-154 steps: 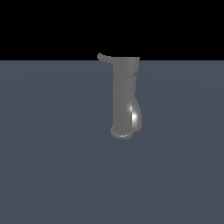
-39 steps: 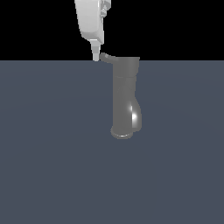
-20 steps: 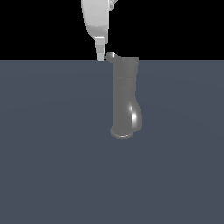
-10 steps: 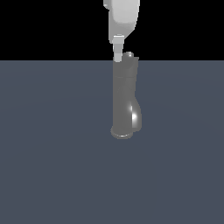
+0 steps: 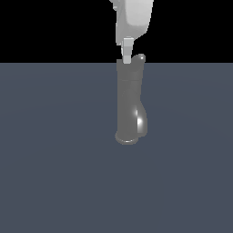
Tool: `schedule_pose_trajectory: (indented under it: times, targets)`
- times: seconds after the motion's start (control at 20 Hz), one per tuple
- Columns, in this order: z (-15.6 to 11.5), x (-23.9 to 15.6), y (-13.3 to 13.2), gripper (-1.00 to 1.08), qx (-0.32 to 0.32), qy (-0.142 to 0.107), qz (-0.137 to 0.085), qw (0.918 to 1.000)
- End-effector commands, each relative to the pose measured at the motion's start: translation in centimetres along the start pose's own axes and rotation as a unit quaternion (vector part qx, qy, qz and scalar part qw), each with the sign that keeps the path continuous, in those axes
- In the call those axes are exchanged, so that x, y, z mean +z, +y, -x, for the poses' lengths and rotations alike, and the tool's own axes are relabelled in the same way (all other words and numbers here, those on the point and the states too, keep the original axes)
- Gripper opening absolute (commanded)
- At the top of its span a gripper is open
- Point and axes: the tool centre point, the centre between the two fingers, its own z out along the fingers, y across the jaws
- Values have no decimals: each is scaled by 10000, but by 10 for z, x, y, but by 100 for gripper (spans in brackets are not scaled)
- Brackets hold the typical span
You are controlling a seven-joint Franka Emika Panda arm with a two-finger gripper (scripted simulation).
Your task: Turn on the faucet by rotating a designated handle.
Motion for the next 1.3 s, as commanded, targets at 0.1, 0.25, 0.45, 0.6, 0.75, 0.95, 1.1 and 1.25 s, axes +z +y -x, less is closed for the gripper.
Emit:
schedule_pose_trajectory:
  times: [0.1, 0.25, 0.45, 0.6, 0.75, 0.95, 1.1, 1.25]
  targets:
    - [-50, 0, -5, -100, 341, 10, -44, 9994]
    - [-64, -1, -9, -100, 386, 11, -47, 9992]
    - [-82, -1, -13, -100, 444, 12, -50, 9990]
    - [-42, 0, -14, -100, 83, -62, 19, 9999]
    - [-49, 0, -21, -100, 124, -53, 12, 9999]
    - [-58, 0, -31, -100, 178, -42, 1, 9998]
    - [-65, 0, -37, -100, 218, -34, -6, 9998]
    - [-72, -1, -44, -100, 257, -27, -13, 9997]
